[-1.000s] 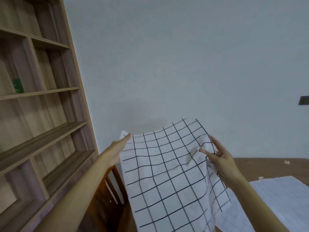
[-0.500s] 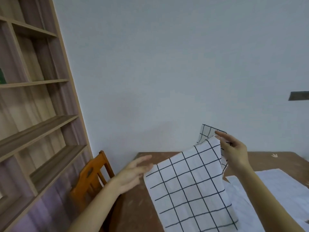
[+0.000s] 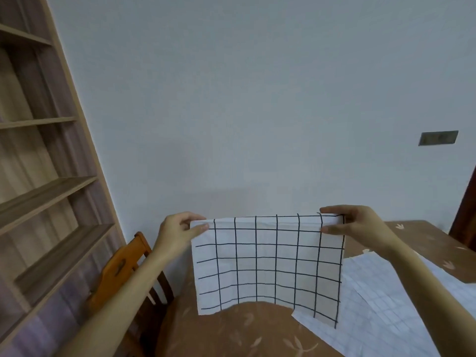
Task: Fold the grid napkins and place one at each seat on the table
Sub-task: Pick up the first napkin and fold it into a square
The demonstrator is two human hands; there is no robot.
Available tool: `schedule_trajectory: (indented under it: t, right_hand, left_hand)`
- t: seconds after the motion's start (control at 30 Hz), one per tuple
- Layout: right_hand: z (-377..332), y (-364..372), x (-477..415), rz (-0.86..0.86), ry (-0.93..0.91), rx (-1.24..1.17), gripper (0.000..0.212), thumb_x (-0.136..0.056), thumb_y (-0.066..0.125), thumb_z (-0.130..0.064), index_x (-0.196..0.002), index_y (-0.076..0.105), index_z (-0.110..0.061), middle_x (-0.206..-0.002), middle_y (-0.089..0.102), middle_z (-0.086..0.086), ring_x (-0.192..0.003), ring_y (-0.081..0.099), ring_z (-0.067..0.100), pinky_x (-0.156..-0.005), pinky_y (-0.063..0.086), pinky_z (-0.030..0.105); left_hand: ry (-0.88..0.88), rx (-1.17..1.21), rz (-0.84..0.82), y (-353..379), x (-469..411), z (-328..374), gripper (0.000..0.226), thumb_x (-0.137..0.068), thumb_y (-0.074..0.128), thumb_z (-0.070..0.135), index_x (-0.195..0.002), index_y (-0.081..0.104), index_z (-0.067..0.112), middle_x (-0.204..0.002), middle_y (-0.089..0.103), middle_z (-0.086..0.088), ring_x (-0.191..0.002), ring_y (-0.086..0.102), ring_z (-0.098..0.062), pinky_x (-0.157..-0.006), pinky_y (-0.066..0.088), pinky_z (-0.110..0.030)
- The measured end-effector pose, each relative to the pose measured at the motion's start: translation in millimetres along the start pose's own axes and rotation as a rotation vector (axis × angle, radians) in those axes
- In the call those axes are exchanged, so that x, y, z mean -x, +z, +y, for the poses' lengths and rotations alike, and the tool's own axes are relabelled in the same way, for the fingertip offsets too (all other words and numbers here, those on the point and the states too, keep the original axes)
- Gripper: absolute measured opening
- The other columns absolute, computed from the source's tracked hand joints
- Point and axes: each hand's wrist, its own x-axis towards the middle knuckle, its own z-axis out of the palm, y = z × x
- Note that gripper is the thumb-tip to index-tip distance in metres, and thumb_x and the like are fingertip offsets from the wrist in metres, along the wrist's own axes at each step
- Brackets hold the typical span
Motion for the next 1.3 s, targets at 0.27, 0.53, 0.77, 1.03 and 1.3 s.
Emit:
schedule_trajectory:
  t: [0.27, 0.53, 0.77, 1.03, 1.3]
  right_hand:
    - [-4, 9, -13, 0.131, -0.188, 0.362, 0.013, -0.079, 0.082, -0.029, -0.082, 0.071, -0.032, -0.093, 0.064, -0.001, -0.085, 0.061, 0.009, -0.067, 0.040, 0.015]
    - [-50, 38, -14, 0.037, -0.485, 0.328, 0.031, -0.083, 0.071, -0.047, -0.094, 0.074, -0.018, -0.105, 0.067, -0.007, -0.094, 0.064, 0.009, -0.079, 0.047, 0.022]
    - [-83, 59, -14, 0.013, -0.668, 0.332, 0.039, -0.084, 0.069, -0.051, -0.084, 0.070, -0.012, -0.083, 0.064, -0.001, -0.077, 0.060, 0.016, -0.072, 0.048, 0.033]
    - [-37, 3, -6, 0.001, -0.263, 0.296, 0.029, -0.072, 0.086, -0.043, -0.087, 0.066, -0.028, -0.078, 0.068, -0.010, -0.077, 0.063, 0.009, -0.073, 0.050, 0.032]
    - [-19, -9, 6, -0.072, -0.155, 0.001, 0.035, -0.078, 0.080, -0.037, -0.061, 0.064, -0.011, -0.058, 0.044, -0.005, -0.056, 0.039, 0.009, -0.057, 0.032, 0.019]
  left_hand:
    - [0.137, -0.307, 0.073, -7, -7, -5, 0.021, -0.086, 0.078, 0.022, -0.084, 0.066, 0.039, -0.099, 0.061, 0.003, -0.091, 0.058, -0.012, -0.086, 0.049, -0.029]
    - [0.182, -0.350, -0.238, 47, 24, 42, 0.064, -0.078, 0.075, 0.059, -0.133, 0.052, 0.038, -0.132, 0.053, 0.020, -0.122, 0.050, 0.004, -0.103, 0.043, -0.026]
    - [0.181, -0.045, -0.171, 113, 30, 87, 0.019, -0.086, 0.077, 0.030, -0.084, 0.066, 0.015, -0.058, 0.048, 0.009, -0.054, 0.043, -0.003, -0.054, 0.036, -0.013]
    - [0.173, 0.218, -0.086, 95, 6, 68, 0.055, -0.080, 0.071, 0.061, -0.090, 0.071, 0.007, -0.082, 0.069, -0.021, -0.078, 0.056, -0.021, -0.071, 0.048, -0.043]
    - [0.175, 0.173, -0.067, 73, -2, 58, 0.062, -0.092, 0.061, 0.055, -0.096, 0.064, -0.007, -0.084, 0.058, -0.005, -0.082, 0.050, -0.017, -0.076, 0.042, -0.035]
